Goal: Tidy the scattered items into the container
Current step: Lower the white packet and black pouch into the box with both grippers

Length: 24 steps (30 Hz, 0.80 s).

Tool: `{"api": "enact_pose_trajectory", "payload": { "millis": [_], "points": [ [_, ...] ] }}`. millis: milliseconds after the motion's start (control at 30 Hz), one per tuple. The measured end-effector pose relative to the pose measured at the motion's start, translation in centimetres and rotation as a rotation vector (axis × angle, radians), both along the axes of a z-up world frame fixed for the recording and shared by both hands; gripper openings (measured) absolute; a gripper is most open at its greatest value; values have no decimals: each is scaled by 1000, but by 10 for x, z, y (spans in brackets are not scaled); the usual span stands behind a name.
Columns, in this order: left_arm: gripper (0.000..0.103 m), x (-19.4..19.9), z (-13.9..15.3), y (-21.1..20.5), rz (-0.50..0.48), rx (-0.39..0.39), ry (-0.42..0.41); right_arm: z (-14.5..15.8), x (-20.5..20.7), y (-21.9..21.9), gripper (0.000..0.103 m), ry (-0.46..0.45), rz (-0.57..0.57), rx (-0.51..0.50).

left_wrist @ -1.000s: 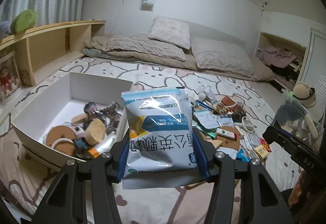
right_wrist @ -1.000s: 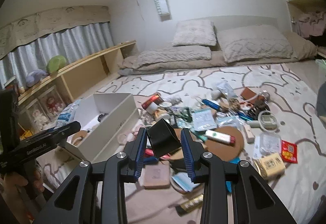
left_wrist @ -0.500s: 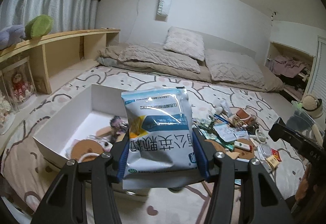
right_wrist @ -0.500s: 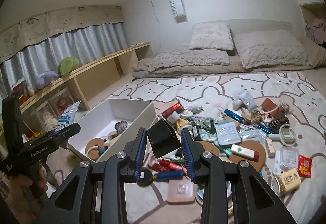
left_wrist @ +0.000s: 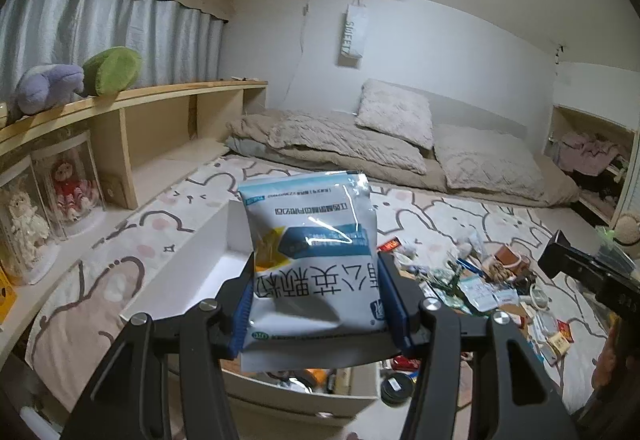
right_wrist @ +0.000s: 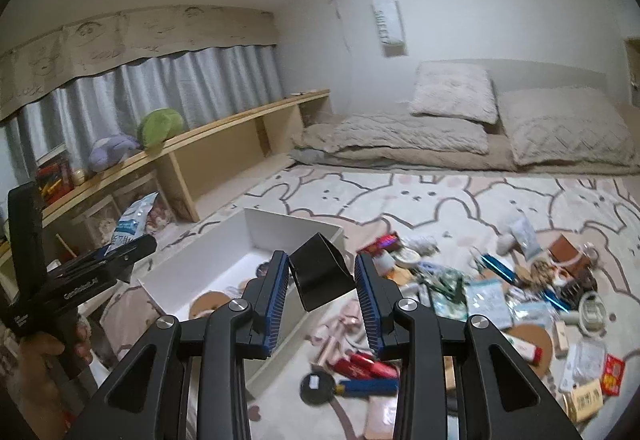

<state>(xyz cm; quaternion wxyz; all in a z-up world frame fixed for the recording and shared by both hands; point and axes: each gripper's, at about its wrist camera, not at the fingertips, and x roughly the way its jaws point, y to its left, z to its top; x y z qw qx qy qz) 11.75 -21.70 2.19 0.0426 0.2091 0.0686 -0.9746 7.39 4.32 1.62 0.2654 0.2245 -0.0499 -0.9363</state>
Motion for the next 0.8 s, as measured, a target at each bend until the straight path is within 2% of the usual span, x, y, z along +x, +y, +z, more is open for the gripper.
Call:
{"api": "enact_pose_trajectory", "payload": {
  "millis": [433, 667, 800],
  "points": [
    [55, -30, 1, -34, 4, -28, -20, 3, -27, -55, 35, -17, 86, 34],
    [55, -54, -23, -61, 11, -22, -115, -7, -47, -83, 35, -76, 142, 44],
    [55, -70, -40, -75, -27, 11, -174, -13, -55, -98, 35, -105, 169, 64]
  ]
}}
